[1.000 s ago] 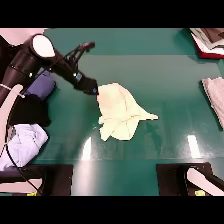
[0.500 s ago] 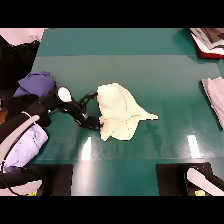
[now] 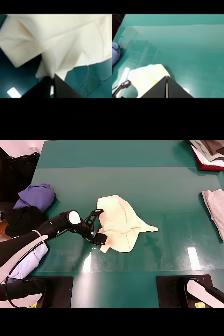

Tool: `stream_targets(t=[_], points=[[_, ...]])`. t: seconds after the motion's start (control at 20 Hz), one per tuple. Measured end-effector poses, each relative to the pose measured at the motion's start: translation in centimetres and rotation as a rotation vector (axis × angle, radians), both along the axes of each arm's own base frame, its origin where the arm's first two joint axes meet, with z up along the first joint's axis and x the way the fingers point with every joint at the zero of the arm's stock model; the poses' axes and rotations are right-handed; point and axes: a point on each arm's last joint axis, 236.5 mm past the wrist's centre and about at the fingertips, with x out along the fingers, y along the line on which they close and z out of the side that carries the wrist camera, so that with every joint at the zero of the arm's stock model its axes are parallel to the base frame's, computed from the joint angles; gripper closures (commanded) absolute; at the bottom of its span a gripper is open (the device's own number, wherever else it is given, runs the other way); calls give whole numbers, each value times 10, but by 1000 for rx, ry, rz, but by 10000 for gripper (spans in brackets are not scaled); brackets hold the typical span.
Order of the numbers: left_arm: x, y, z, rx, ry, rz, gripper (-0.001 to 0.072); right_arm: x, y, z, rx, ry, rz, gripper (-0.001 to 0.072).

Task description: Fold the shirts.

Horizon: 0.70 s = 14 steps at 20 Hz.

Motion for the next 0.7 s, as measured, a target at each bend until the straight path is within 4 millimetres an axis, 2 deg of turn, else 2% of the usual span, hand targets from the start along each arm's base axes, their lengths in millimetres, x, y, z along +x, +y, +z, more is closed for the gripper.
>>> stream_targets(t=[0.1,0.2,0.3,0.4,0.45,0.5,0.55,0.65,0.7], points=[[2,-1,0,-1,-9,5,682,-3,5,-3,-1,14,20,697],[4,4,6,17,-37,-6,681,-6,17,-19,-5,60,56,697],[6,17,16,63,-83,-29,681,-11,39,-50,-6,145,123,696],[9,37,31,127,-146,-49,681,-20,69,-91,-12,244,203,682],[10,48,39,155,-173,-55,680,-23,85,-111,-13,282,236,538],[11,58,47,179,-198,-57,681,-27,101,-133,-26,317,262,269],[12,67,56,197,-222,-55,681,-29,113,-154,-45,343,278,48],[13,83,70,222,-253,-44,680,-35,138,-194,-69,388,304,53],[14,88,76,228,-268,-35,681,-38,150,-215,-78,423,314,86]])
